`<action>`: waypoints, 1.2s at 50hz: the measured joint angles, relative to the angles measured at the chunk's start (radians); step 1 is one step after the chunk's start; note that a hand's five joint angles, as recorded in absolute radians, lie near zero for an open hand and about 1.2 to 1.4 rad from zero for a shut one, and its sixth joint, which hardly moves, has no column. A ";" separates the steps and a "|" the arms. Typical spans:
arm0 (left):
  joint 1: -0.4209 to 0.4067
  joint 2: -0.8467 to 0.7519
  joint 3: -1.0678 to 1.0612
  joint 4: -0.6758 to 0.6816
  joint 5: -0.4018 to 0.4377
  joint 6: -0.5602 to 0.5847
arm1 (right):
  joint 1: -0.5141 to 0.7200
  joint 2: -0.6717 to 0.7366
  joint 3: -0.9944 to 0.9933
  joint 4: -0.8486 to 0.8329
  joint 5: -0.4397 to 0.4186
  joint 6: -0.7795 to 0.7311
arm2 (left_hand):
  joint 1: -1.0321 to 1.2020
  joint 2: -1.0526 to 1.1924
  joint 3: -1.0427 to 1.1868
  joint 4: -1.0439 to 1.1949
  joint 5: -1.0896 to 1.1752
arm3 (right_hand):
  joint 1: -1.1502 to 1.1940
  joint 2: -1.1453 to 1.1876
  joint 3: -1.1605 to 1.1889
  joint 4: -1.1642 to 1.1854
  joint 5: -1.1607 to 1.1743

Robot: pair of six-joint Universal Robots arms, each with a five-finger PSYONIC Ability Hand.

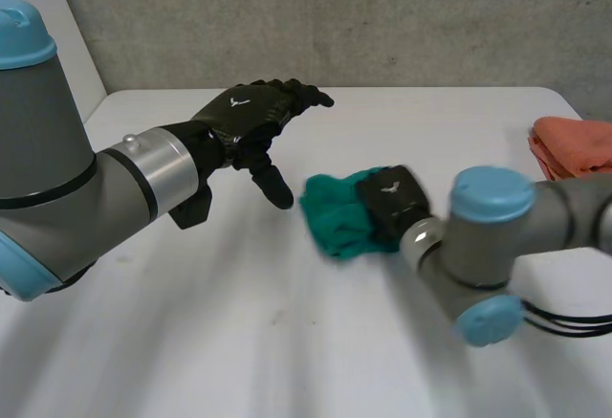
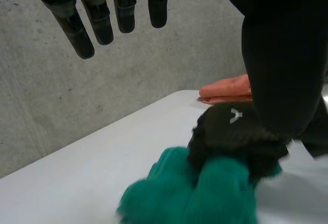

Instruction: Fold the laundry.

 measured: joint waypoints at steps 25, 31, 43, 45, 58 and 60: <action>0.000 -0.016 -0.015 0.011 -0.006 -0.001 | -0.535 0.123 -0.339 0.000 -0.414 -0.256 | 0.000 0.002 0.000 0.001 0.000 | 0.000 0.000 0.009 0.008 0.013; 0.000 -0.021 -0.015 0.020 -0.025 -0.001 | -0.555 0.202 -0.596 0.003 -0.432 -0.153 | 0.000 0.002 0.001 0.001 0.000 | 0.000 0.000 0.009 0.010 0.013; 0.000 -0.014 -0.015 0.022 -0.071 0.000 | -0.676 0.411 -1.159 0.071 -0.499 0.084 | 0.000 0.002 0.002 0.001 0.001 | 0.013 0.000 0.016 0.017 0.013; 0.001 -0.015 -0.017 0.021 -0.073 -0.001 | -0.700 0.436 -1.199 0.073 -0.531 0.104 | 0.000 0.002 0.002 0.001 0.001 | 0.013 0.000 0.017 0.018 0.013; 0.003 -0.036 -0.028 0.021 -0.085 -0.002 | -0.823 0.512 -1.132 0.068 -0.719 0.121 | 0.000 0.002 0.002 0.001 0.001 | 0.013 0.000 0.017 0.019 0.014; 0.003 -0.045 -0.029 0.021 -0.089 -0.002 | -0.841 0.516 -1.093 0.066 -0.731 0.115 | 0.000 0.002 0.002 0.001 0.001 | 0.013 0.000 0.017 0.019 0.014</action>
